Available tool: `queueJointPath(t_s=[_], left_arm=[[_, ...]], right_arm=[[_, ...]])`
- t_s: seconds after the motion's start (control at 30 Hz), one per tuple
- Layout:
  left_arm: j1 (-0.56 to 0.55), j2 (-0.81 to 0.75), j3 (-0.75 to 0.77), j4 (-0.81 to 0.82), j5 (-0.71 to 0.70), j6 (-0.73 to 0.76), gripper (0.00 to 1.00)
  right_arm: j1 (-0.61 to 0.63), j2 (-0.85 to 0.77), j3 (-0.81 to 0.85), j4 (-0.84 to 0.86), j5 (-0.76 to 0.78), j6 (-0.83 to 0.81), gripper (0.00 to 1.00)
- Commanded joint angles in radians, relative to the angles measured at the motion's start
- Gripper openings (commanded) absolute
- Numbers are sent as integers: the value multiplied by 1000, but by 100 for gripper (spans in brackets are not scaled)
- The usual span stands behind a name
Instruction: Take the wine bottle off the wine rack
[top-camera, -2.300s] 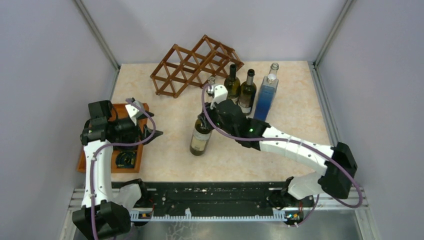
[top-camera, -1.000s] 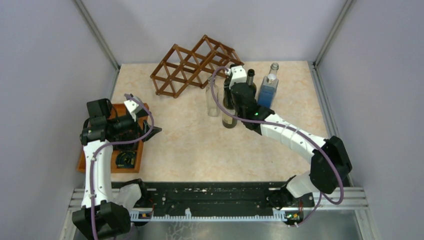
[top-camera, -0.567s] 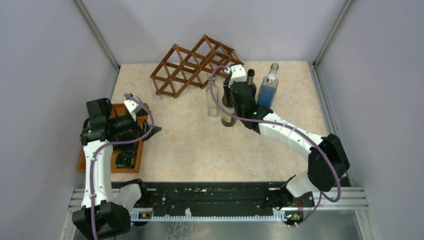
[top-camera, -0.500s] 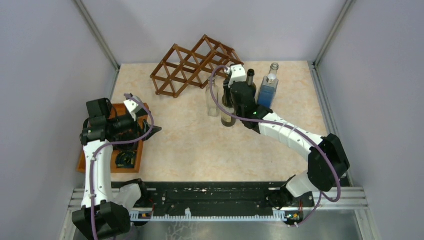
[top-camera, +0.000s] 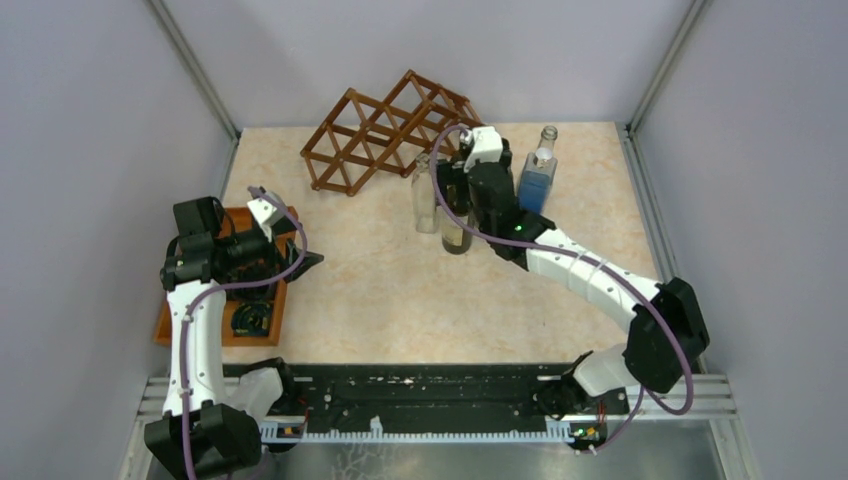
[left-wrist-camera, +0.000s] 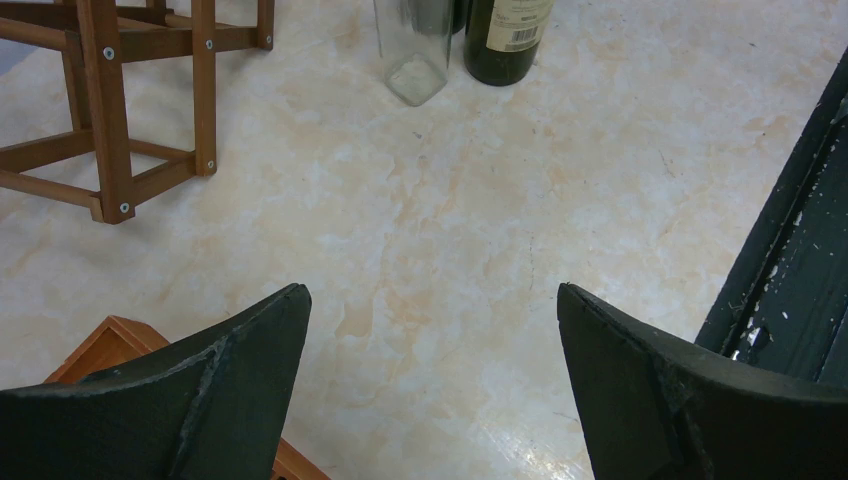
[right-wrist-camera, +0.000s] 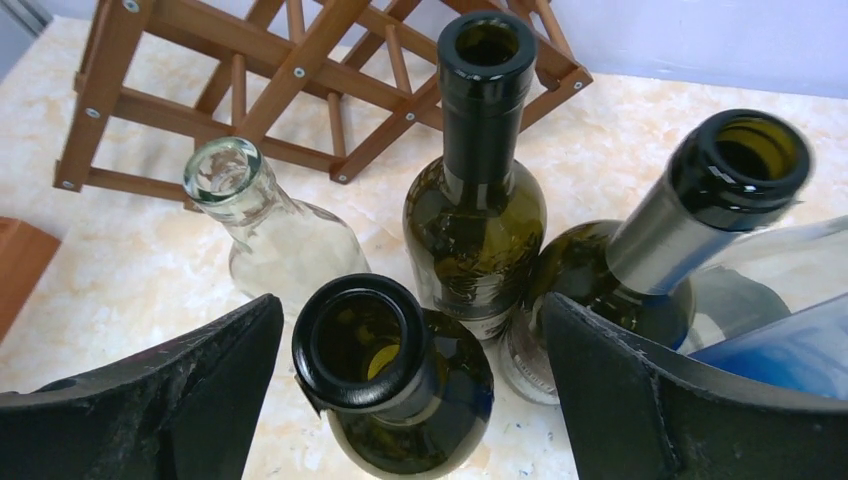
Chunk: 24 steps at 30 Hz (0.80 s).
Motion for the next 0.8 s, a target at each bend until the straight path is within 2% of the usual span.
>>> queueJointPath(t_s=[0.0,0.23,0.37,0.5,0.67,0.77], left_arm=[[1,-3,-6,24,11,-31,99],[1,20,2,55,-9,-84,99],[2,50,10,109,-53,-131,99],[11,122,57,185,-196,-182,99],[12,216,101,218,-285,-193,99],[13,215,58,267,-236,-219,99]], right_arm=[[-13,-102,31,-9,16,32,99],[-44,-223,-33,-87,55,73,99],[-189,-285,-110,-157,15,253,99],[-419,-358,-215,-203,-48,409,99],[-510,-441,-329,-175,-10,436,99],[-511,-451,-369,-116,-110,407,99]])
